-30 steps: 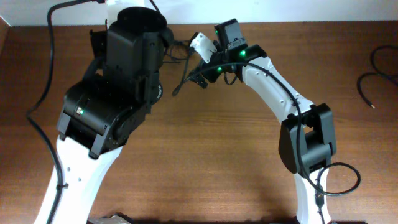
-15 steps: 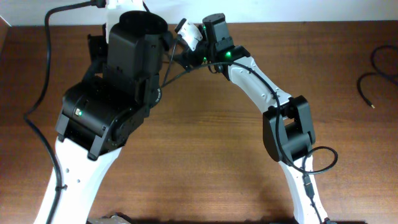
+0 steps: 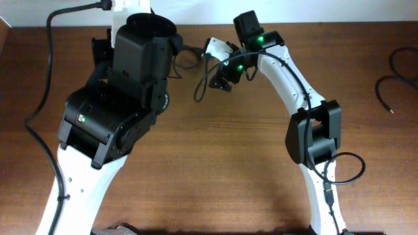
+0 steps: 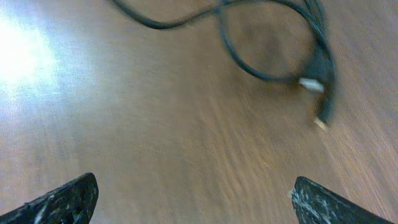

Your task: Untangle cables

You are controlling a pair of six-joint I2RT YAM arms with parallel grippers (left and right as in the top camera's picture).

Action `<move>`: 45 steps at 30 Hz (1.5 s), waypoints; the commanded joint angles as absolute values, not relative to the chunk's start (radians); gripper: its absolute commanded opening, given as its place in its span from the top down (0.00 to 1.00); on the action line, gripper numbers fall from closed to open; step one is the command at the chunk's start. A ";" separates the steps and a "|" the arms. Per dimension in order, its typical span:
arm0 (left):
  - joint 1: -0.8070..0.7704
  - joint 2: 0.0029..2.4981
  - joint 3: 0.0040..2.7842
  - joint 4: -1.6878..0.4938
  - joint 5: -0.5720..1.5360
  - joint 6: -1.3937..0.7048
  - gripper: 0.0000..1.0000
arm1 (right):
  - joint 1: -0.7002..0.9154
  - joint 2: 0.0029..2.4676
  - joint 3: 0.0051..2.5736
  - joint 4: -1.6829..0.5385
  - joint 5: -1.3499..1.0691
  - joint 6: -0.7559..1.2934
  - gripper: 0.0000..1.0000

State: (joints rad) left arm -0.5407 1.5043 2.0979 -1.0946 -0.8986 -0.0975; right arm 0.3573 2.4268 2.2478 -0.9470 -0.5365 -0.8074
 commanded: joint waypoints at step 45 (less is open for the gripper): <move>-0.472 1.548 2.118 -1.142 -0.845 -0.089 0.91 | -0.167 2.169 2.966 -1.620 -0.279 -0.213 0.96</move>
State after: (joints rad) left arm -0.4850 1.5486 2.1002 -1.1408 -0.8722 -0.0975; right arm -0.1883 2.2002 2.9551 -1.6230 -0.2737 -0.2199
